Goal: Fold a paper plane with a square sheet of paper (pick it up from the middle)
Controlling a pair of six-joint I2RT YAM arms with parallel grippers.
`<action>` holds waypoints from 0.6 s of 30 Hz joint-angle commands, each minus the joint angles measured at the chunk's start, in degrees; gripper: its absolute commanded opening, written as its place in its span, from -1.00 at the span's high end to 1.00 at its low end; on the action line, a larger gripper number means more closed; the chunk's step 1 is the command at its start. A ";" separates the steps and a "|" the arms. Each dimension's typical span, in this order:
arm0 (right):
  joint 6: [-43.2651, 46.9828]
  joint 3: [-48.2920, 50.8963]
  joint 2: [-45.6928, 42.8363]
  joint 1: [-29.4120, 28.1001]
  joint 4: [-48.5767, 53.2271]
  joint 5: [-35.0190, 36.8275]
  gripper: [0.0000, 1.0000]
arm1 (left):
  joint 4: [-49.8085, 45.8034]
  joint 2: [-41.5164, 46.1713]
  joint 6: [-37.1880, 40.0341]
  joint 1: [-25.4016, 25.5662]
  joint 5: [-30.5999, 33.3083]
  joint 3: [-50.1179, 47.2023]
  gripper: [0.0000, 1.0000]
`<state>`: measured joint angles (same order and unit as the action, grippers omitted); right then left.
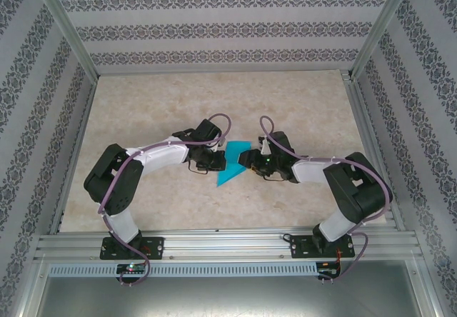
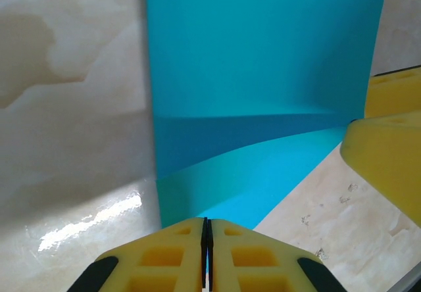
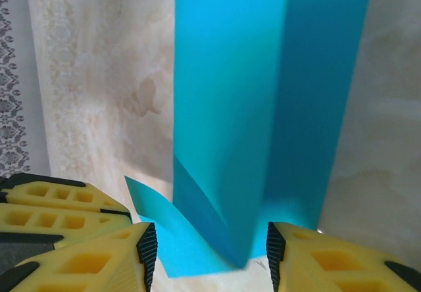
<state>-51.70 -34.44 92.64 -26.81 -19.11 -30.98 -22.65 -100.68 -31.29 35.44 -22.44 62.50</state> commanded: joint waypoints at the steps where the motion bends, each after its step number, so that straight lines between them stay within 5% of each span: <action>1: 0.24 -3.61 2.87 -1.01 -2.71 -3.78 0.05 | -1.19 0.08 0.25 -0.53 0.88 -0.94 0.74; 8: 2.55 -7.56 7.26 0.15 -0.66 -4.73 0.11 | -0.29 3.79 -0.09 1.42 1.91 -3.68 0.47; 18: 4.92 -11.71 8.12 2.36 4.39 -5.91 0.20 | -6.77 4.41 -3.42 14.13 25.23 -0.42 0.00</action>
<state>-48.82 -44.38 99.88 -25.10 -16.60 -35.33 -25.34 -96.40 -33.65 46.87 -7.25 59.77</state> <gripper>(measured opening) 0.409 0.491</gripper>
